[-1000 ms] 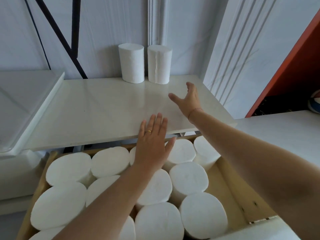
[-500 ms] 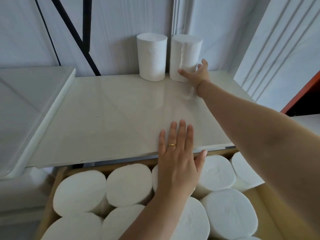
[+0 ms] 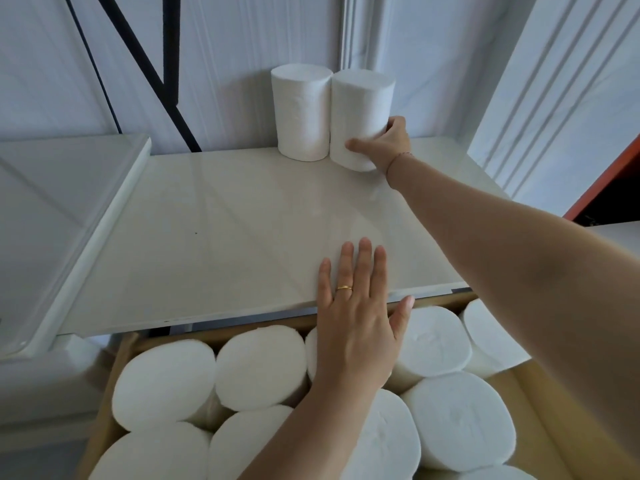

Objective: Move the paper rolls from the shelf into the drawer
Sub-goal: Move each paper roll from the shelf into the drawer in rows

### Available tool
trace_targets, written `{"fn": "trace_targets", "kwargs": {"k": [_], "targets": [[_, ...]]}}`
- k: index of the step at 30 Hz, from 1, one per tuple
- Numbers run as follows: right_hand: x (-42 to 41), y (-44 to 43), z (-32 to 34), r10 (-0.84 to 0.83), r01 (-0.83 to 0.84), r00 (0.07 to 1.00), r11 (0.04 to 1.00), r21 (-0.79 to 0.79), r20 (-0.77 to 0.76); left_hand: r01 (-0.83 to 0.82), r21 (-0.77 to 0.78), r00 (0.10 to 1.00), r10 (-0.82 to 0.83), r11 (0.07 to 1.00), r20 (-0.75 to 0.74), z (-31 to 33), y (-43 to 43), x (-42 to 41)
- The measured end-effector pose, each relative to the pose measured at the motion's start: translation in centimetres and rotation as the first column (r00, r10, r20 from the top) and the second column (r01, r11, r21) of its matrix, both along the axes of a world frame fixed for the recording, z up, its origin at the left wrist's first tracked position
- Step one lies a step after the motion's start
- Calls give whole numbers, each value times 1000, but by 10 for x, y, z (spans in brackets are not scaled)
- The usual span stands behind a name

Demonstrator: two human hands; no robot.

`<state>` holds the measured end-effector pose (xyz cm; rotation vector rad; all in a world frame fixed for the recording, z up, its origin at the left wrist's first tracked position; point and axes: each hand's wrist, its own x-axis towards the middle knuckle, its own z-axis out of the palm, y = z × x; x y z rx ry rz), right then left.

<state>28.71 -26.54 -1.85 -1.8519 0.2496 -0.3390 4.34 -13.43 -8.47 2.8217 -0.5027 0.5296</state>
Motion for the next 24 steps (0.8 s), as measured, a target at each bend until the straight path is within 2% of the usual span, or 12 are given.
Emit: {"fn": "trace_targets", "kwargs": {"k": [6,15,19,24], "targets": [[-49,-11,3,85,-85,996,990,-108,-4,-2,11,1000,2,1000,3,1,1,0],[-151,-53,6,278,-289,956,948,-133,-96,1,29,1000,0,1000,-19,7,2,-3],[-191,-65,8,295,-307,949,944,-116,-110,44,81,999,-43,996,-13,7,3,-9],[-240,-79,12,285,-294,954,950,-104,-97,133,170,989,-121,976,-79,-3,2,-24]]}}
